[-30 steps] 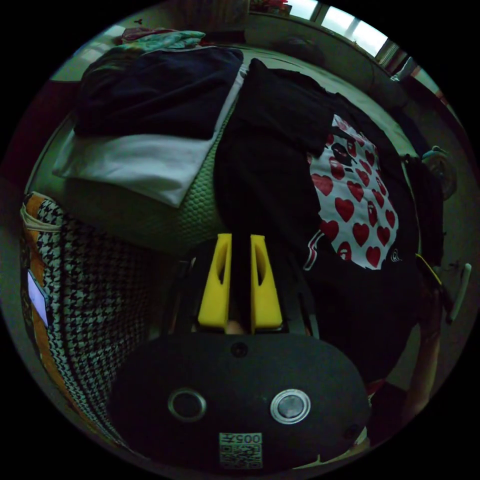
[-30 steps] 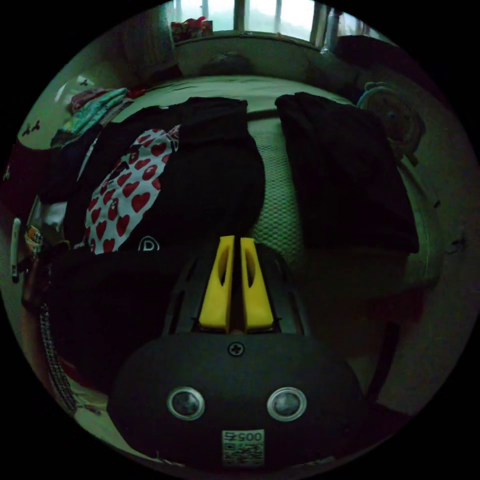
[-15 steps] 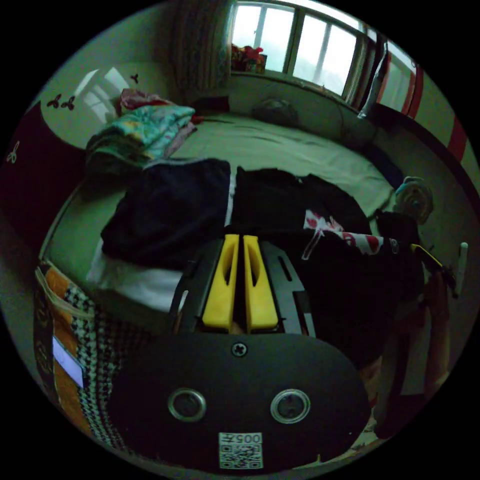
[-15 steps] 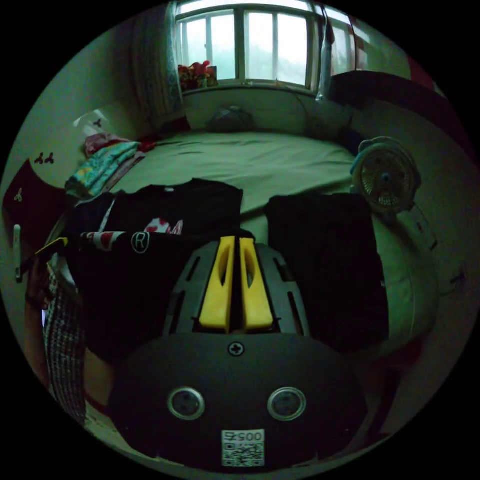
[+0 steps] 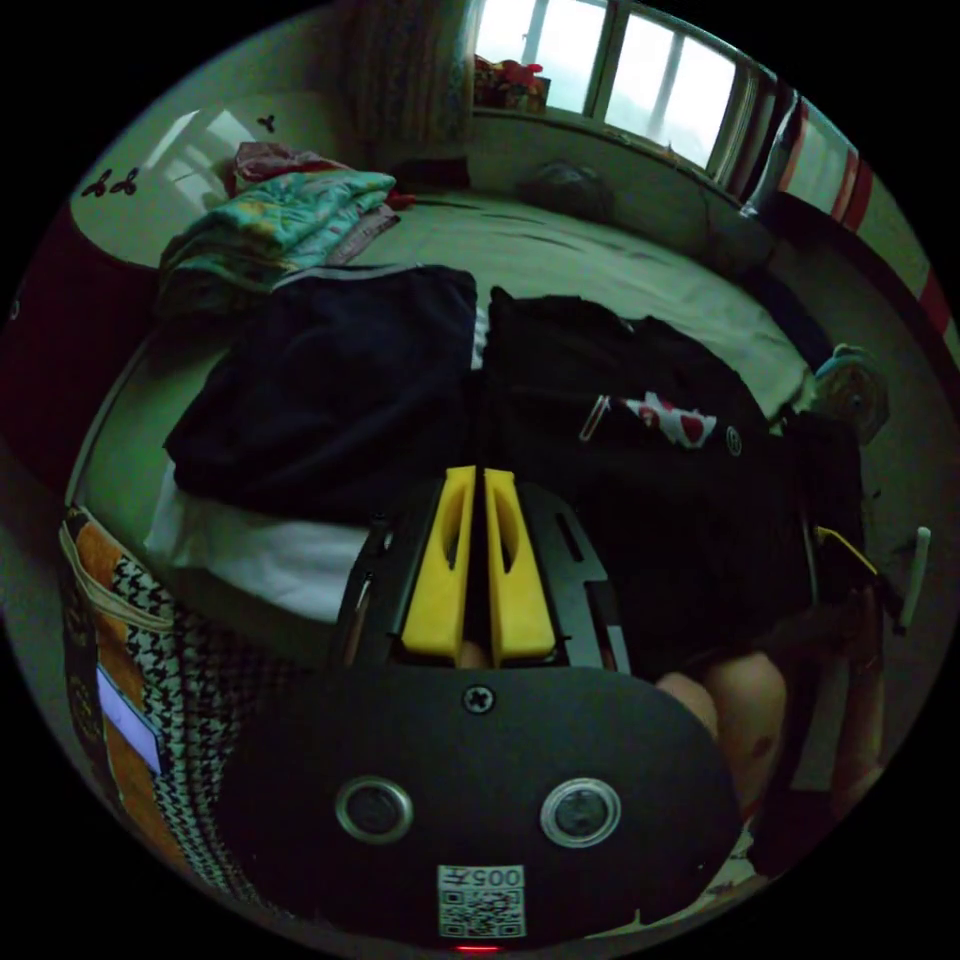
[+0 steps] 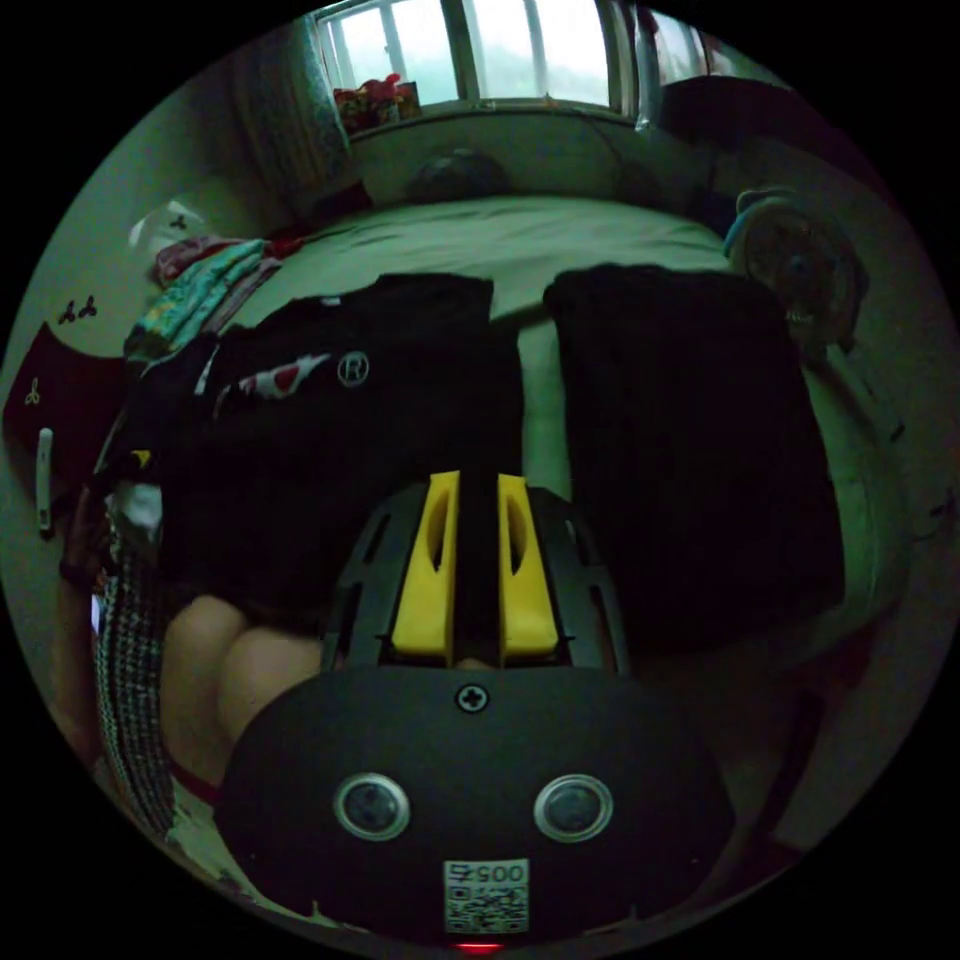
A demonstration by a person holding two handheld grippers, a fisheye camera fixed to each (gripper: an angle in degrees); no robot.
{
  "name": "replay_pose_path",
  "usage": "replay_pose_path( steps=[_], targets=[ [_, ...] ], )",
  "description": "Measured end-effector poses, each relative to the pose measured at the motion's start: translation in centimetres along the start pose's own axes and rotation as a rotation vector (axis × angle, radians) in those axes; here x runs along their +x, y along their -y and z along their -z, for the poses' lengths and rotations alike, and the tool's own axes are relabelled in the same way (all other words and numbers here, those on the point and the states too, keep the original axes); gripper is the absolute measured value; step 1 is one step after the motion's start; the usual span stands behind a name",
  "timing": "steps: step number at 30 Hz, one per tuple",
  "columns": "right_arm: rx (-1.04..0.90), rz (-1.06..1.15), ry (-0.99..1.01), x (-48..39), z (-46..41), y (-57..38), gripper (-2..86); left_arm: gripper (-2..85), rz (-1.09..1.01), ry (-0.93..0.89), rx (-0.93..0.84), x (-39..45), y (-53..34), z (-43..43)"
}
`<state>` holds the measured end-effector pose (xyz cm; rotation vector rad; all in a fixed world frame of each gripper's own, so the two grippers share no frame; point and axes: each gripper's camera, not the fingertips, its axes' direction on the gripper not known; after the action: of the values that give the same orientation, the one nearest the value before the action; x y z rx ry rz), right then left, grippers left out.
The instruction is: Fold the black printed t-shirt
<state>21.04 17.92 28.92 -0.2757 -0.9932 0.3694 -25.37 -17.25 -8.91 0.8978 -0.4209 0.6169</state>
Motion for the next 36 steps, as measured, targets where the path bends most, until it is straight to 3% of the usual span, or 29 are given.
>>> replay_pose_path(
  steps=[16,22,29,36],
  targets=[
    [0.001,-0.009,-0.007,0.6,1.2,-7.0,4.1,0.6,-0.025,0.023,-0.199,1.5,-7.0,-2.9],
    [-0.028,-0.008,-0.070,0.7,0.6,-7.7,5.3,-0.4,-0.033,0.027,-0.195,0.9,-9.1,-2.5],
    [-0.033,-0.087,0.000,2.5,1.5,-8.3,7.0,-0.5,-0.059,0.051,-0.220,-0.5,-11.3,-1.6],
    [-0.070,0.000,-0.038,1.0,1.5,-9.4,4.5,-0.2,-0.015,-0.011,-0.179,-2.3,-14.2,0.3]
  ],
)
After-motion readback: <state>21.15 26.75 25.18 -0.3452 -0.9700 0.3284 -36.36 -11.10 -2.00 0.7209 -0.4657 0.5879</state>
